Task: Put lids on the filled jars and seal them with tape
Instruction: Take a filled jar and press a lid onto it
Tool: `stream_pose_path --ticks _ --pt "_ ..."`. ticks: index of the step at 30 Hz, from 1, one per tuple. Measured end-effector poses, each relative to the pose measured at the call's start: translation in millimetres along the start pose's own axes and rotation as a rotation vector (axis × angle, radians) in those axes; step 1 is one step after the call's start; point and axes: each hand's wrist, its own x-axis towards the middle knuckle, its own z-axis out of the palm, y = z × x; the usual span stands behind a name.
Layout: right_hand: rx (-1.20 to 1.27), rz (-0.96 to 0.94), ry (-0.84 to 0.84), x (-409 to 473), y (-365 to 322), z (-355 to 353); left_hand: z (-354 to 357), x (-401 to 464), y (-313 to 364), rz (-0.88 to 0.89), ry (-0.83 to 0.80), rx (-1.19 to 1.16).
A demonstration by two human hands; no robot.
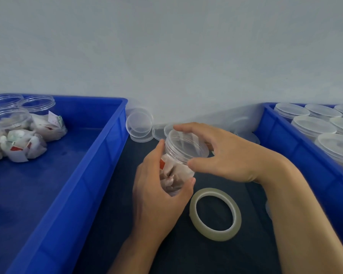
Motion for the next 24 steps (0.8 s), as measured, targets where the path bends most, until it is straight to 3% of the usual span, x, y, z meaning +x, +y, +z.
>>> stream_pose_path --ticks 11,13,18,24 --pt "0.13 0.007 -0.08 2.2 3.5 0.2 -1.6 0.5 7.6 0.057 0.043 0.087" --pt "0.199 0.014 -0.033 4.3 3.9 1.2 -1.5 0.9 8.8 0.05 0.043 0.095" --pt "0.084 0.09 0.151 9.9 9.2 5.0 -2.6 1.4 9.4 0.051 0.056 0.101" --pt "0.066 0.051 0.157 8.8 9.7 4.3 -2.4 0.3 8.8 0.05 0.075 0.094"
